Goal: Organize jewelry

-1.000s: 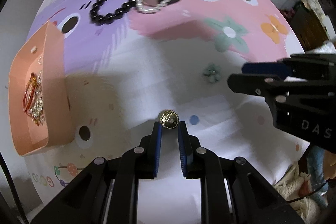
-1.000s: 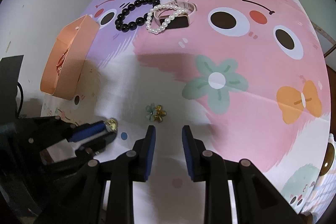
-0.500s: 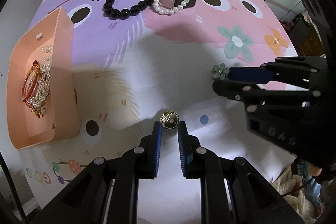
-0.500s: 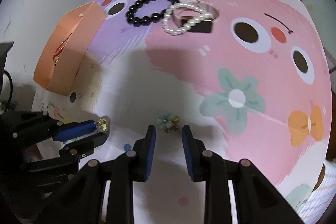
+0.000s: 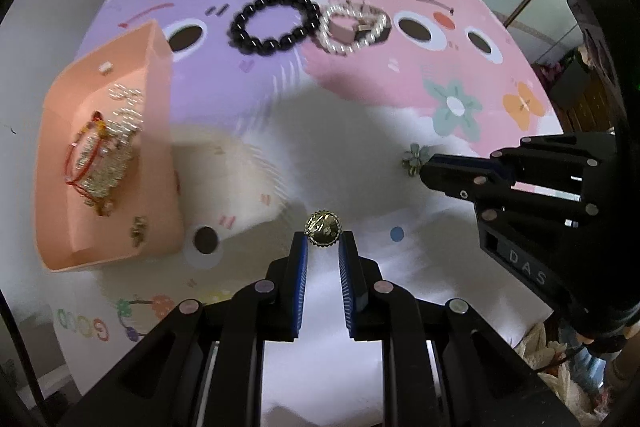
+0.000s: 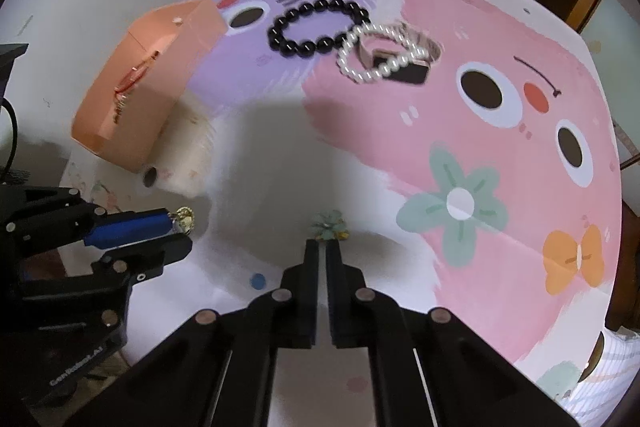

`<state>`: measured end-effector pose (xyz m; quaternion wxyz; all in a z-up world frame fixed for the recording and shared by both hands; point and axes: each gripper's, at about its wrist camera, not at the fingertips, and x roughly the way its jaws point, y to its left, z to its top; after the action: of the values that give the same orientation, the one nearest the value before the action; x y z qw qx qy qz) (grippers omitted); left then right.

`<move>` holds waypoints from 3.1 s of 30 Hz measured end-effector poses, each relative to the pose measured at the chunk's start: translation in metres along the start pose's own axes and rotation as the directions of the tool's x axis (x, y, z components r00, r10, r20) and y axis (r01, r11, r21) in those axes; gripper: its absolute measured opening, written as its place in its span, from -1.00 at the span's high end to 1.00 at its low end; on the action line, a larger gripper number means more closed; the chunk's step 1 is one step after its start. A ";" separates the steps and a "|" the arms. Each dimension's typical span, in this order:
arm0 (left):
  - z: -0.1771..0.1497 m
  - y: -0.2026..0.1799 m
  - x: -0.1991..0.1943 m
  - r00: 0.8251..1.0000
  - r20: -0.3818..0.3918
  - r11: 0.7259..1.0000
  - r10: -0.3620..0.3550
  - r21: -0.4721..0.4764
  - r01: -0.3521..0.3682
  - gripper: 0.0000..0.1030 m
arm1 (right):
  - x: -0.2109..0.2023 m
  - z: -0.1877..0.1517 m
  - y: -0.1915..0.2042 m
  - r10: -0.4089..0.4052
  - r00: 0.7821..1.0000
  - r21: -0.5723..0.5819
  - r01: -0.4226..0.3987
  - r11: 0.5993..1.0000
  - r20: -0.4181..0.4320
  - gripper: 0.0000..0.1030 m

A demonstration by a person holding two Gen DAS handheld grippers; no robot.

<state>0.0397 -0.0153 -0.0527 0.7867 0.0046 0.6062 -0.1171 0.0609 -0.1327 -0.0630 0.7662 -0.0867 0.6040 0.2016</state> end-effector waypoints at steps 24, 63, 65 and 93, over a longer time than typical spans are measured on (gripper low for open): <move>0.024 0.114 -0.073 0.976 0.198 0.967 0.095 -0.249 -0.044 0.74 | -0.060 0.077 0.071 0.246 0.963 -0.042 -0.243 0.969 0.107 0.93; 0.018 0.145 -0.040 0.990 0.130 0.949 0.060 -0.315 -0.016 0.74 | 0.026 0.024 0.019 -0.121 0.984 -0.012 0.121 0.993 -0.132 0.62; 0.018 0.146 -0.040 0.990 0.130 0.948 0.060 -0.316 -0.016 0.74 | 0.024 0.025 0.024 -0.125 0.985 -0.023 0.123 0.992 -0.117 0.62; 0.032 0.176 -0.073 0.979 0.150 0.937 0.141 -0.341 -0.083 0.74 | -0.031 0.107 0.140 0.218 0.974 -0.176 -0.206 0.963 0.053 0.61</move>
<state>0.0862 0.1646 0.0015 0.8308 -0.1037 0.5459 0.0320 0.0922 0.0282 0.0093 0.7511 -0.0791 0.5627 0.3361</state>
